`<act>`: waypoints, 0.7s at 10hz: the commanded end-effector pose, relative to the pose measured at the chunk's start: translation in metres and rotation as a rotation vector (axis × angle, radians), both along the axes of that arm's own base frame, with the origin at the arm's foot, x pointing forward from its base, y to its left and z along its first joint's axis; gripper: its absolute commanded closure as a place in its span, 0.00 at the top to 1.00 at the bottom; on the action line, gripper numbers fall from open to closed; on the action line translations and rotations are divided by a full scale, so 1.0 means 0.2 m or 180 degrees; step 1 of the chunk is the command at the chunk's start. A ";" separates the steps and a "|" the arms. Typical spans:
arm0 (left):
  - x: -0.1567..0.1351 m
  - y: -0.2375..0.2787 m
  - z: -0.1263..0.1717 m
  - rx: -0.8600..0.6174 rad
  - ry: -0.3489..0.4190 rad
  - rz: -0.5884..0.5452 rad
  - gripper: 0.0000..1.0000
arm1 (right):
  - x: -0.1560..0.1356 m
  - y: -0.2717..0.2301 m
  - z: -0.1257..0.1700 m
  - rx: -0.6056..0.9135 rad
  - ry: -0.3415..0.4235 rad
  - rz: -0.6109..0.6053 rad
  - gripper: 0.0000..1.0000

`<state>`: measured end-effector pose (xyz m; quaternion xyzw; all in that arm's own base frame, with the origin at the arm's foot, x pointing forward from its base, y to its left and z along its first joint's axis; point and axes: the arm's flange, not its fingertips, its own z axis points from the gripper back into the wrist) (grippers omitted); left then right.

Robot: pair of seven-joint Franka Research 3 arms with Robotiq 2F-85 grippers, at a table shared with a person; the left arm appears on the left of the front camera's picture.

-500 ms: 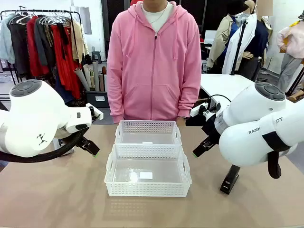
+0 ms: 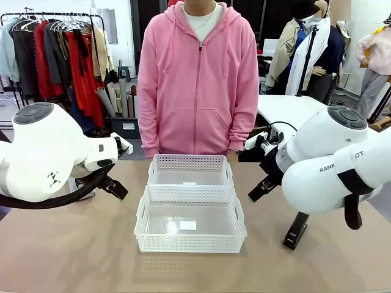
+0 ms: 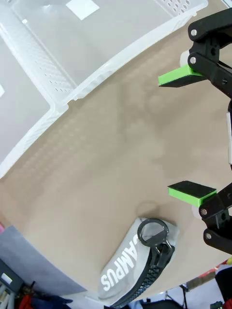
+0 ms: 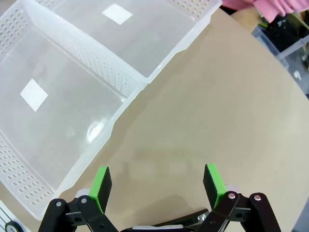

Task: Distribute items into two baskets.
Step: Pick up the Pencil pouch that the person points to.

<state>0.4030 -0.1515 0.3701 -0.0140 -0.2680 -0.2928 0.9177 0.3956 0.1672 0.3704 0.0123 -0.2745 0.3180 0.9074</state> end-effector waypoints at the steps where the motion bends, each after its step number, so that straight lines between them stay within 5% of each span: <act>1: 0.00 0.00 0.00 -0.0001 -0.0001 0.0000 1.00 | 0.00 0.00 0.00 0.0002 0.0000 -0.0001 1.00; 7: 0.00 0.00 0.00 0.0000 0.0000 0.0000 1.00 | 0.00 0.00 0.00 0.0000 0.0000 0.0000 1.00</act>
